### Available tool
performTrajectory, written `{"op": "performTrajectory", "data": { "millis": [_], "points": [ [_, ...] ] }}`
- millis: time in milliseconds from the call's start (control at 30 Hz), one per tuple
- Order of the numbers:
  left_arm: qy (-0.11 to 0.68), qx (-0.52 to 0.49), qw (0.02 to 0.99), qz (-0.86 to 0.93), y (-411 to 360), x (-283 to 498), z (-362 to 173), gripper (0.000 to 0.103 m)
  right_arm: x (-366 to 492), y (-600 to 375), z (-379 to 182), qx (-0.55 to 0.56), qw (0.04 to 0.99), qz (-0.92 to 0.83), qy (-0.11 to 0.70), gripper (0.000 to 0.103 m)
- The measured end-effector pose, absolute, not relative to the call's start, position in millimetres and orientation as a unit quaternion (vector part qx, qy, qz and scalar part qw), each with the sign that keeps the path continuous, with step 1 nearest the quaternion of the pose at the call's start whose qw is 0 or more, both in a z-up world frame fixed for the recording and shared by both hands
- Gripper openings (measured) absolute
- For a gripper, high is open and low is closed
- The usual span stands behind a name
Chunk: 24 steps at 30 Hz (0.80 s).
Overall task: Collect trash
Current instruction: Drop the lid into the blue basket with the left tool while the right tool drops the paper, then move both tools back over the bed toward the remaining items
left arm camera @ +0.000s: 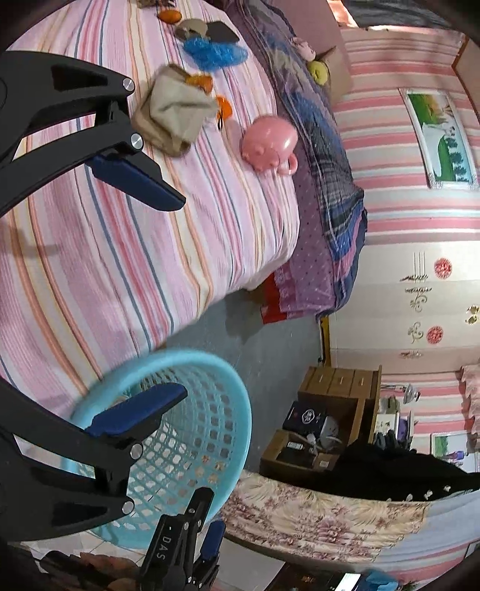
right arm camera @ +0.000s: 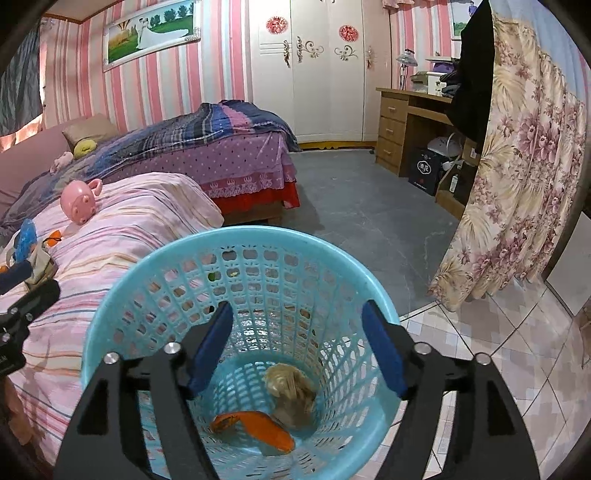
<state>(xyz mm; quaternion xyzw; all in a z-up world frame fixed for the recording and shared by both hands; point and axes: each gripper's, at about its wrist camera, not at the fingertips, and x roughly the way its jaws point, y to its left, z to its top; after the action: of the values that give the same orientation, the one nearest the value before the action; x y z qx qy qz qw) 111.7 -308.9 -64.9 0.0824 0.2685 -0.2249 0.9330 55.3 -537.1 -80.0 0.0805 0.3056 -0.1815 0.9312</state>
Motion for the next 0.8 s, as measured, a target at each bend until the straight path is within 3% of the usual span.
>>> {"op": "performTrajectory", "data": {
  "millis": [300,800],
  "points": [
    [0.259,0.057,0.947,-0.183,-241,116,-51,0.094,59,-504,-70,0.071,0.938,-0.173,0.294,0.087],
    [0.260,0.040,0.962,-0.071,-94,133,-50,0.097,89,-410,-58,0.063,0.952,-0.106,0.279,0.090]
  ]
}}
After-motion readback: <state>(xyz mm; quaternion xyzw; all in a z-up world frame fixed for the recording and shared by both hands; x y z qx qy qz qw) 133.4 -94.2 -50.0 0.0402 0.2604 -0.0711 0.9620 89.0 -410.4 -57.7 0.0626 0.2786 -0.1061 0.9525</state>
